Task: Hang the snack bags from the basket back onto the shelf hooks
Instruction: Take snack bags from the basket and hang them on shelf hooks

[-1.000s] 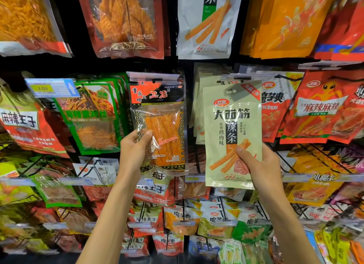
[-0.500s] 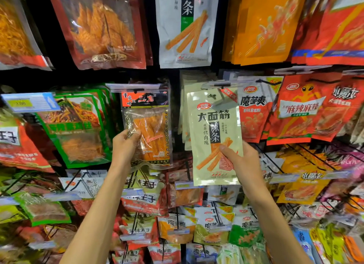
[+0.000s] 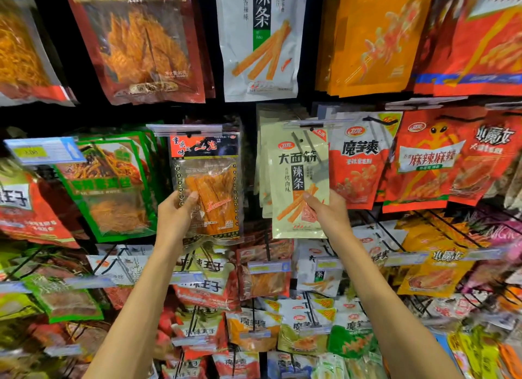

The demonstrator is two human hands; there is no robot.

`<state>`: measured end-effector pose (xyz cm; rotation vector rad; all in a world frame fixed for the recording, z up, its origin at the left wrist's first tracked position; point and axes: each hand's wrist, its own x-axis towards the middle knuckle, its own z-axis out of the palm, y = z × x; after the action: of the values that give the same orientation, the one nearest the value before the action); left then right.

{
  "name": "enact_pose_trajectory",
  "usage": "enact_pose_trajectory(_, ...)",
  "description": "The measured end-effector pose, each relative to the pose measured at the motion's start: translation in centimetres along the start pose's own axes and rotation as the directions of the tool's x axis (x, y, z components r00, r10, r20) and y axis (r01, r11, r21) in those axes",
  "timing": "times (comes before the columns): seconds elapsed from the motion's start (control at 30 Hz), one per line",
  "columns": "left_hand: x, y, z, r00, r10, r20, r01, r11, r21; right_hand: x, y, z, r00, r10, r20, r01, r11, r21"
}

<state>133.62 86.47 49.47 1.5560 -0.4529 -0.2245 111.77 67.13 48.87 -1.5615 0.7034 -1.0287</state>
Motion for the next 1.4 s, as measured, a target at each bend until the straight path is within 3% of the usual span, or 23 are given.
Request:
enact_pose_trajectory(0.3, -0.3, 0.0, -1.5, 0.997, 0.076, 0.012, -0.077, 0.99, 0.119, 0.6, 0.8, 0.3, 0.997, 0.05, 0.055, -0.042, 0.99, -0.138)
enact_pose_trajectory(0.4, -0.4, -0.5, -2.4, 0.991, 0.127, 0.034, -0.131, 0.974, 0.185, -0.2, 1.0, 0.2, 0.992, 0.082, 0.098, -0.048, 0.949, -0.31)
enact_pose_trajectory(0.53, -0.6, -1.0, -3.9, 0.981, 0.184, 0.055, -0.191, 0.908, 0.373, -1.2, 1.5, -0.4, 0.972, 0.165, 0.164, -0.033, 0.795, -0.606)
enact_pose_trajectory(0.6, -0.9, -1.0, -4.9, 0.964, 0.25, 0.091, -0.258, 0.799, 0.543, -1.6, 1.5, -0.6, 0.961, 0.216, 0.172, -0.015, 0.663, -0.749)
enact_pose_trajectory(0.7, -1.2, -1.1, -6.3, 0.903, 0.373, 0.214, -0.378, 0.451, 0.808, -2.5, 0.5, -0.4, 0.953, 0.25, 0.171, 0.062, 0.391, -0.919)
enact_pose_trajectory(0.77, -1.5, -1.0, -6.9, 0.891, 0.363, 0.272, -0.388, 0.297, 0.873, -3.6, -1.0, 0.0, 0.955, 0.236, 0.182, 0.132, 0.215, -0.968)
enact_pose_trajectory(0.87, -1.9, -0.3, -7.5, 0.868, 0.371, 0.329, -0.41, 0.164, 0.897, -4.8, -3.3, 1.0, 0.958, 0.163, 0.235, 0.225, 0.078, -0.971)
enact_pose_trajectory(1.2, -1.1, 1.6, -8.9, 0.814, 0.378, 0.442, -0.46, -0.046, 0.887, -5.2, -7.3, 6.4, 0.929, 0.116, 0.351, 0.353, 0.004, -0.936)
enact_pose_trajectory(1.4, 1.0, 3.1, -8.9, 0.829, 0.376, 0.414, -0.428, -0.05, 0.902, -4.3, -8.0, 11.4, 0.917, 0.083, 0.39, 0.387, 0.043, -0.921)
